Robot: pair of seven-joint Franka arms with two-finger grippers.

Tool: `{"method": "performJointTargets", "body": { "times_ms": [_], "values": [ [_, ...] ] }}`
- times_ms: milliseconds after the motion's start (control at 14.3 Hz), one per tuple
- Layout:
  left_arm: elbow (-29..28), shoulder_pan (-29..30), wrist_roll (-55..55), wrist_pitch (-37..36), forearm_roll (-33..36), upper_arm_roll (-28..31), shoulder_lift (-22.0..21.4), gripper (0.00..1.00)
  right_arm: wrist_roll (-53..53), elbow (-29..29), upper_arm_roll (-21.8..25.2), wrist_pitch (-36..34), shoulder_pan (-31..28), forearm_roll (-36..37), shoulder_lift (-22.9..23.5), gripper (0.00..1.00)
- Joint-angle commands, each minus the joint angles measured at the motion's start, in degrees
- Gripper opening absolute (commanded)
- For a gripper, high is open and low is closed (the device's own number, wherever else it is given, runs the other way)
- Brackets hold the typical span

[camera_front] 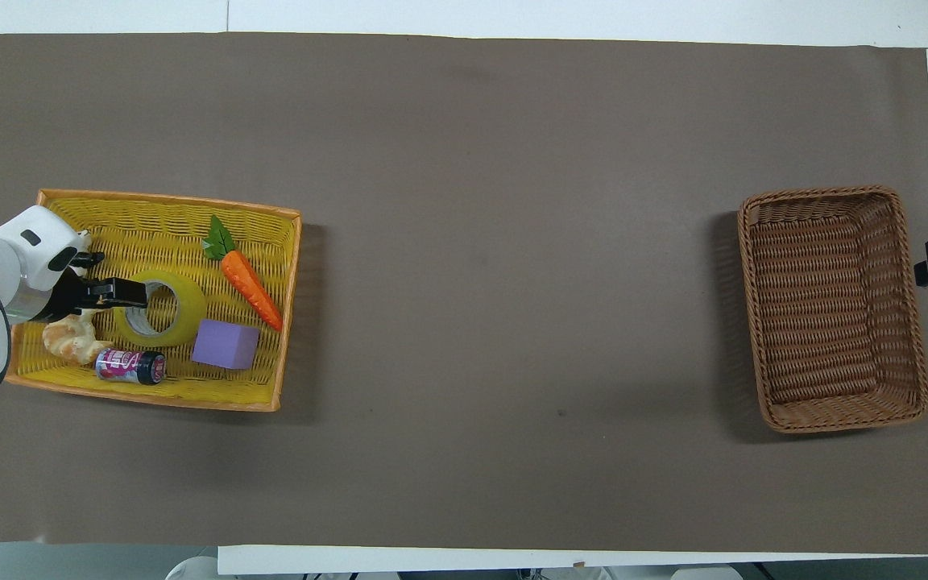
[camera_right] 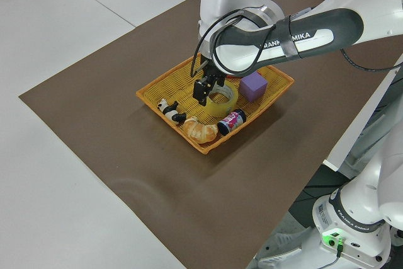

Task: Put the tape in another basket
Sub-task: 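Lower the left gripper onto the tape roll rim and close it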

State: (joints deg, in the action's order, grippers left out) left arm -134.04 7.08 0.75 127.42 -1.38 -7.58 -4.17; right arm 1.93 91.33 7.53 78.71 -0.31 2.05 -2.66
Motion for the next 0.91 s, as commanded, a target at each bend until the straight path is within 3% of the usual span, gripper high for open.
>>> {"method": "performJointTargets", "body": {
  "times_ms": [0,279,488,837],
  "values": [
    [-2.7,-0.3,0.0,4.1,0.8,0.1,0.0,0.99,1.1,1.1,-0.2,0.1,-0.5,-0.9,-1.0,1.0],
    [-3.0,-0.1,0.2,5.9,0.8,0.2,1.2,0.99,1.1,1.1,-0.2,0.1,-0.5,-0.9,-1.0,1.0],
    [-3.8,-0.3,0.4,6.0,0.8,0.1,1.2,0.9,1.1,1.1,-0.2,0.1,-0.5,-0.9,-1.0,1.0],
    [-4.4,-0.4,2.0,8.2,0.8,0.1,4.0,0.86,1.1,1.1,-0.2,0.1,-0.5,-0.9,-1.0,1.0]
  ]
}}
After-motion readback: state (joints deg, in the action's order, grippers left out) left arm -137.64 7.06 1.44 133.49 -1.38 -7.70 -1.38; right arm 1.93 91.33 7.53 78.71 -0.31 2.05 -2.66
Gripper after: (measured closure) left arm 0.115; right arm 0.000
